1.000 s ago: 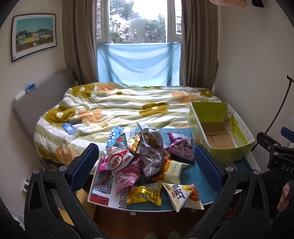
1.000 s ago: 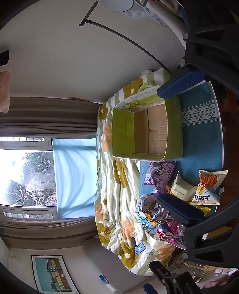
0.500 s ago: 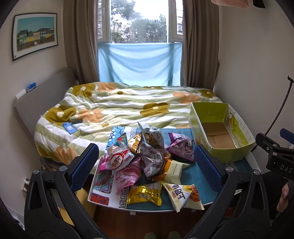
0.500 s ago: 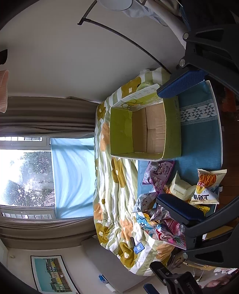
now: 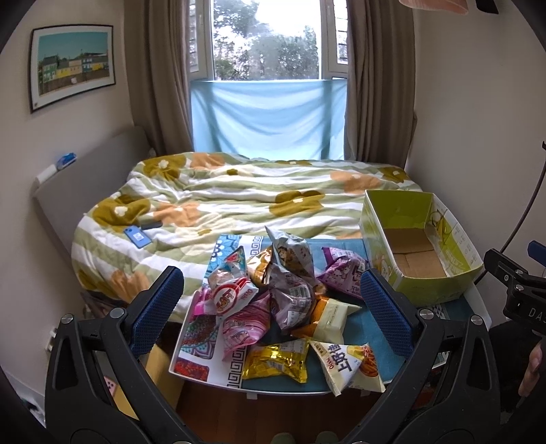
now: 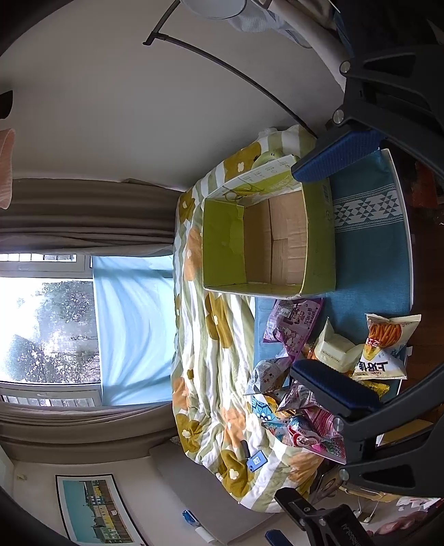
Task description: Organize snacks
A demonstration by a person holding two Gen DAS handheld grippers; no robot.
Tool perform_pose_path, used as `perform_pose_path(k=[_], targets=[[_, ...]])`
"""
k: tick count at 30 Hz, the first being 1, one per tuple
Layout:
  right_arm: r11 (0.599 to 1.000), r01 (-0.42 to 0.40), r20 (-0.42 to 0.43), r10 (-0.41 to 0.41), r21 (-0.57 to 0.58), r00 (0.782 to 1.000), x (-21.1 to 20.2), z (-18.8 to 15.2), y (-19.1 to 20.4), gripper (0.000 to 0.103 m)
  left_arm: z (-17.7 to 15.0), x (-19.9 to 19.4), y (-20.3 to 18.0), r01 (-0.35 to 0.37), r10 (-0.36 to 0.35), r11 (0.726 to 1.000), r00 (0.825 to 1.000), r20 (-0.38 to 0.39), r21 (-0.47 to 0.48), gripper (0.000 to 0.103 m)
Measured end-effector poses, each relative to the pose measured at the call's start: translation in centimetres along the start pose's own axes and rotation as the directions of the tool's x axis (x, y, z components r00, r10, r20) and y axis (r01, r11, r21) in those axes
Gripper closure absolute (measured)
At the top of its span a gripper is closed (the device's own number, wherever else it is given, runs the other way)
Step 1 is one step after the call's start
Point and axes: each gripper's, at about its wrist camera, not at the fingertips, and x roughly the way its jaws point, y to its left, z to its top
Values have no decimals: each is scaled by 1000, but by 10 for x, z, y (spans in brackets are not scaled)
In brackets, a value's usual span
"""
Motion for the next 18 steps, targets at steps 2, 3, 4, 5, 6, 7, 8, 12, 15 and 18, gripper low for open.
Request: perform_pose_path(k=[2, 3, 4, 5, 6, 7, 8, 12, 15, 18], targets=[[1000, -3, -1, 3, 1, 1000, 0, 0, 0, 0, 0, 0, 0, 2, -2, 1000, 1000, 0, 2, 1], [1000, -3, -1, 3, 1, 1000, 0, 1, 1, 0, 0, 0, 0, 0, 0, 1000, 1000, 1, 3, 1], [1000, -4, -1, 4, 1, 1000, -1, 0, 1, 0, 0, 0, 0, 0, 0, 1000, 1000, 1, 4, 1], [1000, -4, -1, 4, 2, 1000, -1, 1, 0, 0, 0, 0, 0, -2, 2, 1000, 1000, 1, 4, 1], [1000, -4, -1, 4, 2, 1000, -1, 1, 1, 0, 0, 0, 1, -4, 4, 1000, 1000, 2, 1, 1], [1000, -3, 0, 3, 1, 1000, -1, 1, 1, 0, -1, -1, 1, -5, 5, 1000, 1000, 4, -3, 1], [1000, -4, 1, 4, 1, 1000, -1, 1, 1, 0, -2, -1, 2, -4, 4, 1000, 1000, 5, -6, 1], [1000, -8, 6, 8, 3, 1000, -4, 2, 2, 0, -3, -2, 0, -19, 19, 1000, 1000, 9, 1, 1], [1000, -12, 9, 12, 0, 1000, -3, 3, 1, 0, -3, -3, 0, -13, 13, 1000, 1000, 12, -1, 1], [1000, -18, 10, 18, 0, 1000, -4, 3, -1, 0, -3, -5, 1, -4, 4, 1000, 1000, 18, -10, 1]])
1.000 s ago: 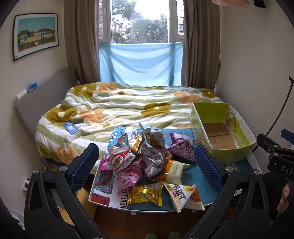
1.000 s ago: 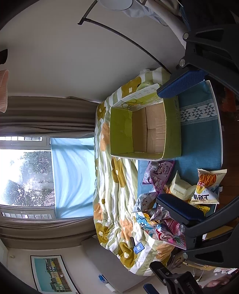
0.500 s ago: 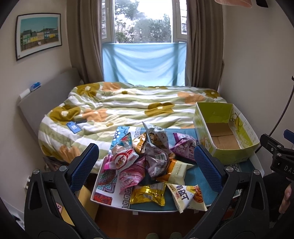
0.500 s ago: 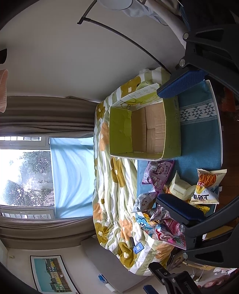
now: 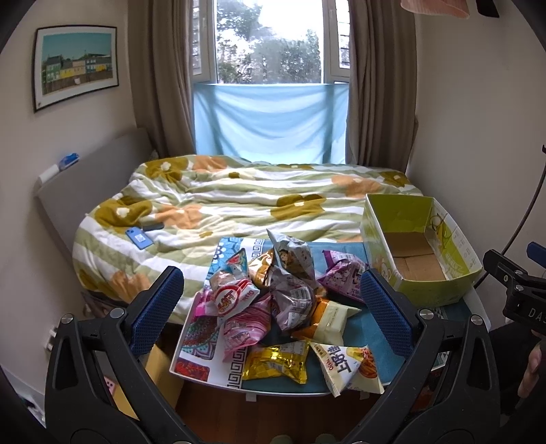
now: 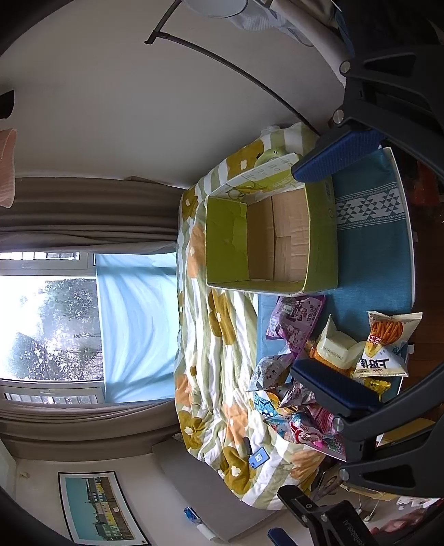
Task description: Organize snacks
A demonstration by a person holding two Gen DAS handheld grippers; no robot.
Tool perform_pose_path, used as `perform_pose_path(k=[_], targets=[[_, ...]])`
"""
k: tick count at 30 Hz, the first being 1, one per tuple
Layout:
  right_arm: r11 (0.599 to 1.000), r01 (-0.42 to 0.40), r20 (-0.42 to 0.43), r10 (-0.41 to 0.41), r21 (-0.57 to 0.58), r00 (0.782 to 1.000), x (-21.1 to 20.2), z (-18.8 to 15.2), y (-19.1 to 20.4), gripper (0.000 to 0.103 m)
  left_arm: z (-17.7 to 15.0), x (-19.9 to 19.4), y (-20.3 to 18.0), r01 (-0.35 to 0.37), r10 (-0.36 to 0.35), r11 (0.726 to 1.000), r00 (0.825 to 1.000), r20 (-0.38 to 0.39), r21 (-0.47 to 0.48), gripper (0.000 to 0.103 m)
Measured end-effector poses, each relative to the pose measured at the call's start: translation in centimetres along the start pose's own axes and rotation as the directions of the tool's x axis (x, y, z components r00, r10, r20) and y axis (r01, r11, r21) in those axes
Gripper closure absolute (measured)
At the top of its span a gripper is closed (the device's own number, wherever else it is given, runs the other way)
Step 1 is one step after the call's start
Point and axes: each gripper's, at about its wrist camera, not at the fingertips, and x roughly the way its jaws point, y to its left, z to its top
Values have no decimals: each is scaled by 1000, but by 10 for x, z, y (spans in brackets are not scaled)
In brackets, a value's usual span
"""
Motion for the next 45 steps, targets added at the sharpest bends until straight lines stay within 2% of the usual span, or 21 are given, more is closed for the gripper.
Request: perform_pose_path(k=[9, 14, 29, 36, 39, 42, 45], targets=[[1000, -2, 0, 2, 3, 1000, 0, 0, -1, 0, 1, -3, 2, 19, -19, 1000, 1000, -5, -19, 1], [1000, -1, -1, 1, 3, 1000, -1, 0, 0, 0, 2, -6, -2, -7, 7, 1000, 1000, 3, 2, 1], [1000, -4, -4, 4, 6, 1000, -4, -4, -3, 0, 0, -9, -2, 0, 0, 1000, 1000, -6, -18, 1], [999, -33, -34, 33, 14, 999, -1, -6, -10, 0, -4, -5, 10, -6, 2, 998, 998, -59, -62, 1], [998, -68, -64, 68, -3, 996, 6, -9, -13, 0, -13, 2, 17, -36, 27, 995, 994, -102, -88, 1], [993, -117, -111, 114, -23, 987, 19, -17, -13, 0, -28, 11, 24, -59, 42, 991, 989, -144, -119, 1], [985, -171, -167, 164, -32, 972, 39, -30, -11, 0, -44, 23, 30, -66, 45, 992, 983, -180, -112, 1]])
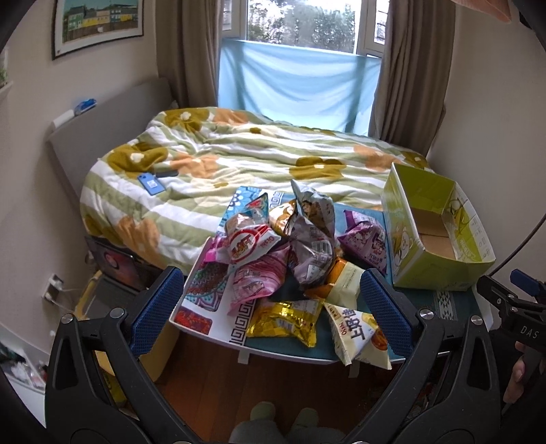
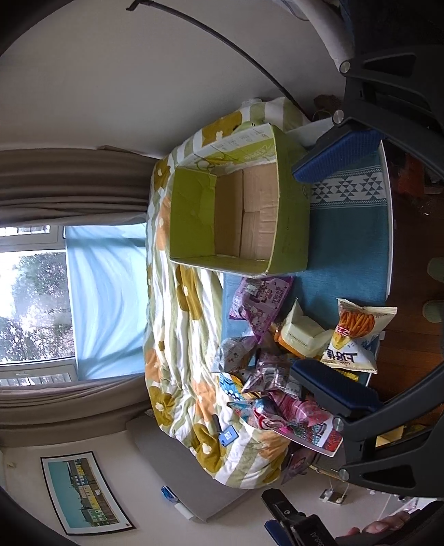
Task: Organize snacks
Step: 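Grasp the pink wafer pack with the left tool while the right tool grasps the orange fries chip bag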
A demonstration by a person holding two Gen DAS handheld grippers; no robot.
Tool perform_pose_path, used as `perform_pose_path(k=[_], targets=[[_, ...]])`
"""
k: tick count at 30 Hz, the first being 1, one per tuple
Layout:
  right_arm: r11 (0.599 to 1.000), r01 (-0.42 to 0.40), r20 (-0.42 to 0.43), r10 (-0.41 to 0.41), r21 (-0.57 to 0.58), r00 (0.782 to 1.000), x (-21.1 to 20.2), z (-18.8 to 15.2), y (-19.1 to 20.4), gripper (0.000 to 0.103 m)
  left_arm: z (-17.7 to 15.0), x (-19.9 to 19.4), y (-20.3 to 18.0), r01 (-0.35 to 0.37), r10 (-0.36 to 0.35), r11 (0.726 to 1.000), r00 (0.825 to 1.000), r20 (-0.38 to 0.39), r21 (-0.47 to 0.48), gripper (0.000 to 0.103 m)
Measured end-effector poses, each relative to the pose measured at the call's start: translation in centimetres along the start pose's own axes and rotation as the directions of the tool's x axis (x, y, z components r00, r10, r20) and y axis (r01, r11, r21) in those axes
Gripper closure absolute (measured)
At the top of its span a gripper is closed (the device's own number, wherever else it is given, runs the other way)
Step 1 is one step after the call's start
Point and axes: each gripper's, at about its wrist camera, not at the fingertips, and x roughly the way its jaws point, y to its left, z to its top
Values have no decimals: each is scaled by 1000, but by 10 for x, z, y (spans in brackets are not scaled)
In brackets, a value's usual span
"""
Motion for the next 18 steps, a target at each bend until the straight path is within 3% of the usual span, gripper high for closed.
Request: perform_pose_path(k=[4, 8, 13, 18], targets=[[998, -52, -99, 56, 38, 994, 34, -16, 1, 0, -7, 32, 6, 10, -8, 999, 999, -51, 32, 1], [984, -115, -193, 141, 138, 971, 67, -36, 5, 0, -11, 78, 18, 66, -60, 997, 990, -125, 42, 1], [959, -127, -288, 200, 252, 937, 104, -56, 17, 0, -15, 132, 34, 137, -121, 989, 968, -218, 63, 1], [931, -115, -338, 239, 347, 910, 132, -71, 31, 0, -11, 182, 53, 216, -202, 976, 933, -298, 16, 1]])
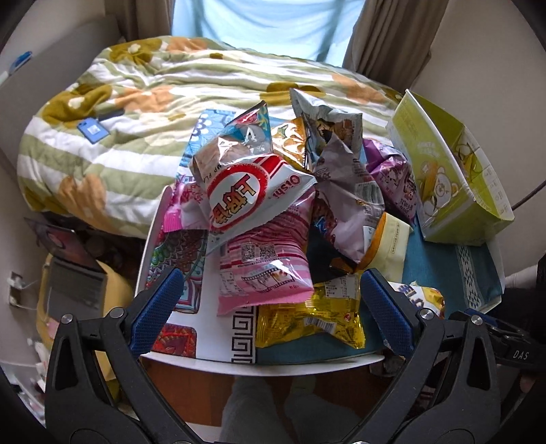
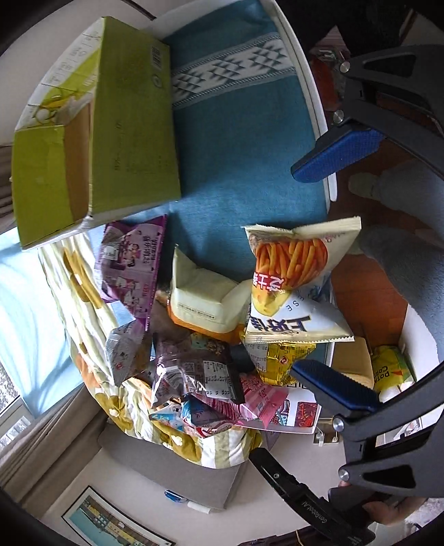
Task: Organize snacks
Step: 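Grasp the pink wafer pack with the left tool while the right tool grasps the orange fries chip bag, then carry both bags into the yellow box and open both tools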
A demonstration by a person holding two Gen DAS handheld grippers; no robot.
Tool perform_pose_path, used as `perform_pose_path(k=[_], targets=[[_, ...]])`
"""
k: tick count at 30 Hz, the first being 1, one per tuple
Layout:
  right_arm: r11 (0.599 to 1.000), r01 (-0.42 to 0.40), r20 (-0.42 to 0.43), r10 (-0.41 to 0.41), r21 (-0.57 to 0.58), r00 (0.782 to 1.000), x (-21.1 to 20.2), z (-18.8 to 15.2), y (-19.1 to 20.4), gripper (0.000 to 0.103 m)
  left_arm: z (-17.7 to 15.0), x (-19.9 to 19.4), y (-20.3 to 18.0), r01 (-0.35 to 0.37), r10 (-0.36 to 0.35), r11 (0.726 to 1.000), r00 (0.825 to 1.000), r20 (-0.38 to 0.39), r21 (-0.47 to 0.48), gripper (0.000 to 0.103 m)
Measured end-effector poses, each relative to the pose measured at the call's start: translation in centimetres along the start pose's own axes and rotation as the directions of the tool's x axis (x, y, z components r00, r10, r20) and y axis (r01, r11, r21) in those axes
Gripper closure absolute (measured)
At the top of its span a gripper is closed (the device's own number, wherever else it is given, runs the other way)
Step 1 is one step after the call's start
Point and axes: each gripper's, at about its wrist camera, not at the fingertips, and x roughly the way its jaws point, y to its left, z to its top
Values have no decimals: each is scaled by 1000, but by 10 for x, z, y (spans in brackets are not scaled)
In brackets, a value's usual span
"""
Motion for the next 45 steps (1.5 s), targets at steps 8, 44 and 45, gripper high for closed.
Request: perform_pose_path(k=[8, 44, 45], targets=[[996, 38, -47, -34, 82, 998, 37, -1, 2, 0, 16, 59, 32, 96, -100, 995, 989, -111, -41, 1], [999, -2, -91, 6, 42, 996, 29, 16, -34, 32, -10, 32, -3, 157, -167, 984, 979, -118, -89, 34], [999, -5, -86, 8, 34, 996, 24, 17, -37, 32, -10, 27, -5, 152, -161, 985, 981, -108, -87, 34]])
